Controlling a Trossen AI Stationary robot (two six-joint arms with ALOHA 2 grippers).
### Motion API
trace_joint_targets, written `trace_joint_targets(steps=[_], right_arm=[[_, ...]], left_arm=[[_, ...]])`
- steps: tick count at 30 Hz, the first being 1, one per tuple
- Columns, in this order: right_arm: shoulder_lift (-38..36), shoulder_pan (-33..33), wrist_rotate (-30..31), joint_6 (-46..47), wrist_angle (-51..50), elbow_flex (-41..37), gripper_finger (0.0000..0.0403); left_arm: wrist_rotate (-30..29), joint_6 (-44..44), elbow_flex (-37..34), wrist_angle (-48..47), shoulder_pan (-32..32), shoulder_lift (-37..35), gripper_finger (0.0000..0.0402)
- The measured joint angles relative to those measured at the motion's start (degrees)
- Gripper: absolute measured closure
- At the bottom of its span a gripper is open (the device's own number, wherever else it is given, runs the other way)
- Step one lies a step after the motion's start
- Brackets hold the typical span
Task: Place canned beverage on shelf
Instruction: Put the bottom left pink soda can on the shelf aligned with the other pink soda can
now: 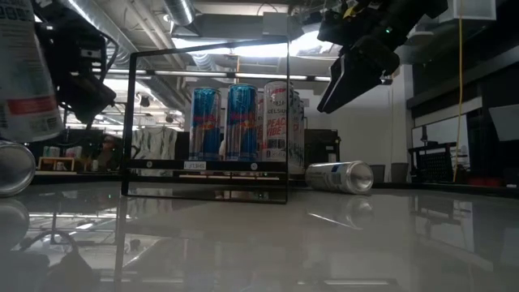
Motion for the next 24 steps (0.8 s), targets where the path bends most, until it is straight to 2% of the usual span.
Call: trace_joint_targets(steps=[7,11,20,24], right_arm=[[0.02,0.01,0.00,0.00,0.04,0.00,0.0052],[0.02,0.00,0.00,0.02,0.09,0.00,0.0052],[0.02,0.02,0.00,0.02,0.13,0.00,0.0051],[0.02,0.01,0.00,0.02,0.15,0.00,0.0052]], left_arm=[[-0.83,-1.11,0.00,-0.01,1.67,0.00,0.0177],[-3.32,-5.01,0.00,0.49,2.01,0.00,0.0177],[-3.62,-8.81,0.02,0.92,3.00,0.02,0.0177],[-4.26,-14.27,0.00,3.34,4.18,0.04,0.0177]])
